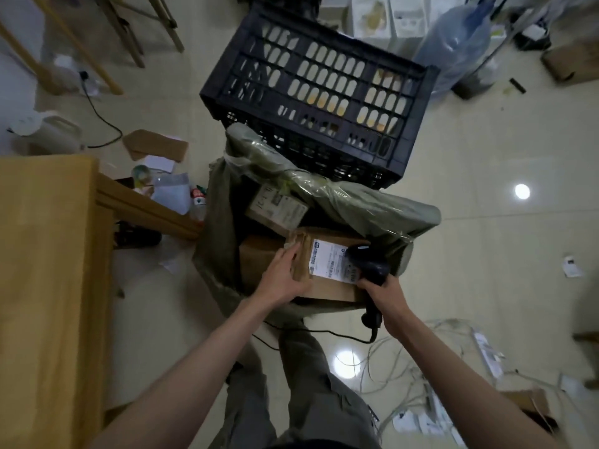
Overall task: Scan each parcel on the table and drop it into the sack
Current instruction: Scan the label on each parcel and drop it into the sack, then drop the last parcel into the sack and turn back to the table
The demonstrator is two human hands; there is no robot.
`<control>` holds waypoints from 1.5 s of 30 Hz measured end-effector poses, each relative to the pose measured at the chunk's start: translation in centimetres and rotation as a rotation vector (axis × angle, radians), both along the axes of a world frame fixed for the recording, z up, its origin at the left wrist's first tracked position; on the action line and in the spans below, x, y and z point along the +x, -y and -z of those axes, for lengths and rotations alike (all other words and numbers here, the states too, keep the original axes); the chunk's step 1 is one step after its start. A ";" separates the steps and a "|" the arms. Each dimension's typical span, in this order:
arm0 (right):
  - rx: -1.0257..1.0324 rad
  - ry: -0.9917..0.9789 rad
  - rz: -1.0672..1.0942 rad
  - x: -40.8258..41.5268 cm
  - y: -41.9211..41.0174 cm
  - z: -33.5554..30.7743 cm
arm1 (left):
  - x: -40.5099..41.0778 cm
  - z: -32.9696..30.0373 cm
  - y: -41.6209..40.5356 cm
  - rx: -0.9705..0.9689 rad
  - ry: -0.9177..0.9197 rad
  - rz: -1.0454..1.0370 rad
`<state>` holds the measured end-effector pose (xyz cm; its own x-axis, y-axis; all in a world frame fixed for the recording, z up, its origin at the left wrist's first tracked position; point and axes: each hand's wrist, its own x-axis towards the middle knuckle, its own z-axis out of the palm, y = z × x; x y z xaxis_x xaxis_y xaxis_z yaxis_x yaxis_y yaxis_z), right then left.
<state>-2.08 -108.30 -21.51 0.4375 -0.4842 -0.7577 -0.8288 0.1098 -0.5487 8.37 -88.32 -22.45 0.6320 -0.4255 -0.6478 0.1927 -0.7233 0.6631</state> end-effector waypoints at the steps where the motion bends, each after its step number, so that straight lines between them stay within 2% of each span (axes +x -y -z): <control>1: -0.016 -0.013 0.031 -0.1 0.2 0.2 | 0.2 0.3 0.6 -0.004 0.009 0.001; 5: -0.069 -0.033 0.108 -0.2 0.3 0.9 | 1.7 1.2 2.4 -0.054 0.043 -0.001; 10: -0.130 -0.003 0.158 0.3 -0.7 0.5 | 3.5 1.9 3.7 -0.087 0.116 0.105; 18: -0.062 -0.126 0.134 3.7 1.0 3.4 | 5.7 4.5 4.3 0.200 0.148 0.539; 24: 0.171 -0.204 0.231 5.6 1.6 5.2 | 5.1 5.2 7.3 0.288 0.242 0.698; 28: 0.150 -0.185 0.150 6.7 0.8 5.3 | 5.9 5.8 9.3 0.343 0.180 0.700; 33: 0.107 -0.189 0.137 6.4 1.2 5.0 | 6.5 5.3 8.8 0.294 0.148 0.652; 41: 0.013 -0.142 -0.014 7.0 -1.0 2.4 | 6.9 2.7 3.7 0.263 0.118 0.533; 45: 0.023 -0.072 -0.147 8.8 -3.6 -0.8 | 7.2 0.1 -0.8 0.256 0.184 0.450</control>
<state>6.69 -104.70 -20.74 0.4466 -0.4012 -0.7998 -0.8739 -0.0039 -0.4860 15.53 -87.57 -22.55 0.5365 -0.5229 -0.6624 -0.2753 -0.8504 0.4483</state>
